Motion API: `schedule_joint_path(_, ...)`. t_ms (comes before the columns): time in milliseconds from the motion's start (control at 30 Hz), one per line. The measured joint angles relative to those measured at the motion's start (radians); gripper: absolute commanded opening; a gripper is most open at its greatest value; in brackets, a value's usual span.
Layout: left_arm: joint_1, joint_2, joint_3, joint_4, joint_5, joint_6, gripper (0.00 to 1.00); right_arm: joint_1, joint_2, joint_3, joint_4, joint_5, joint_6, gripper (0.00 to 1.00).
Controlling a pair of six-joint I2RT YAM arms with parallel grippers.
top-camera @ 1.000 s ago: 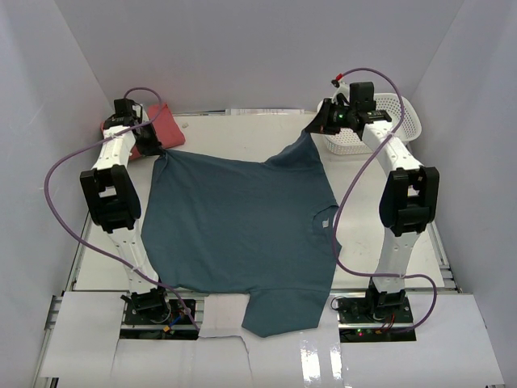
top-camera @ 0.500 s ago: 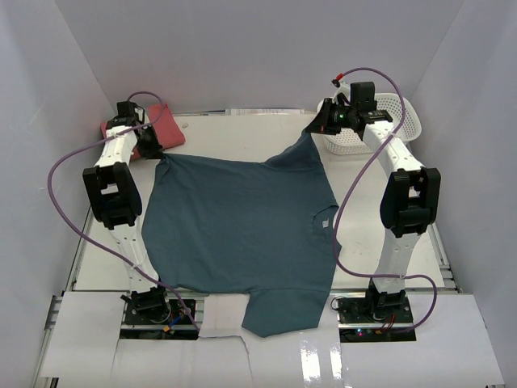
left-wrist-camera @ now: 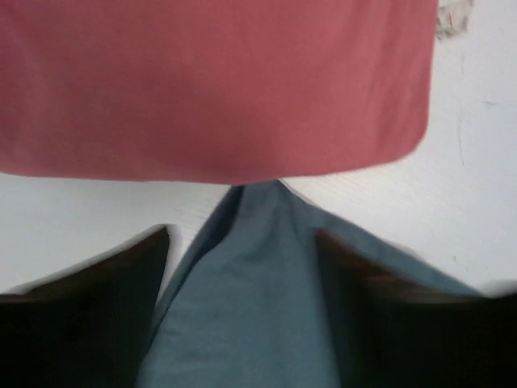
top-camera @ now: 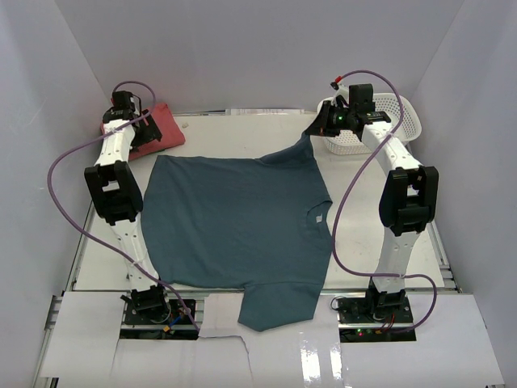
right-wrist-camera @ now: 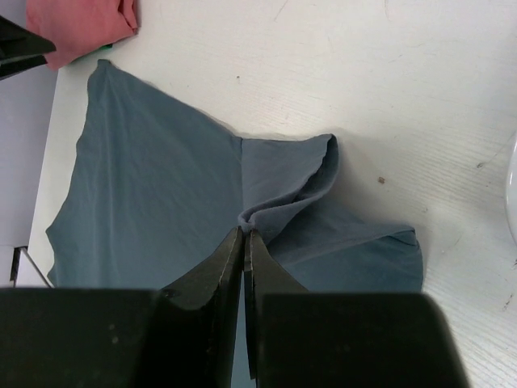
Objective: Fold and stack the t-shirts
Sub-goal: Flatten out the tshirt
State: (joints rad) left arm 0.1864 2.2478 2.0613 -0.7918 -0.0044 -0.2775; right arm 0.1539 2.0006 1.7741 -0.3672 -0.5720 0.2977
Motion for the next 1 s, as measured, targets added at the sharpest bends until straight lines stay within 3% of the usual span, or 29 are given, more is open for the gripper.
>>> schedule_joint_path(300,0.008,-0.021,-0.031,0.03,-0.081,-0.034,0.95,0.0,0.001,-0.004,0.0,0.0,-0.003,0.08)
schedule_joint_path(533,0.008,-0.141,-0.2,0.075,-0.033,-0.022,0.93,0.0,0.002,-0.004,0.001,-0.002,-0.003,0.08)
schedule_joint_path(1000,0.008,-0.099,-0.217,0.096,0.119,-0.02,0.8,0.0,0.002,-0.004,0.001,-0.008,-0.003,0.08)
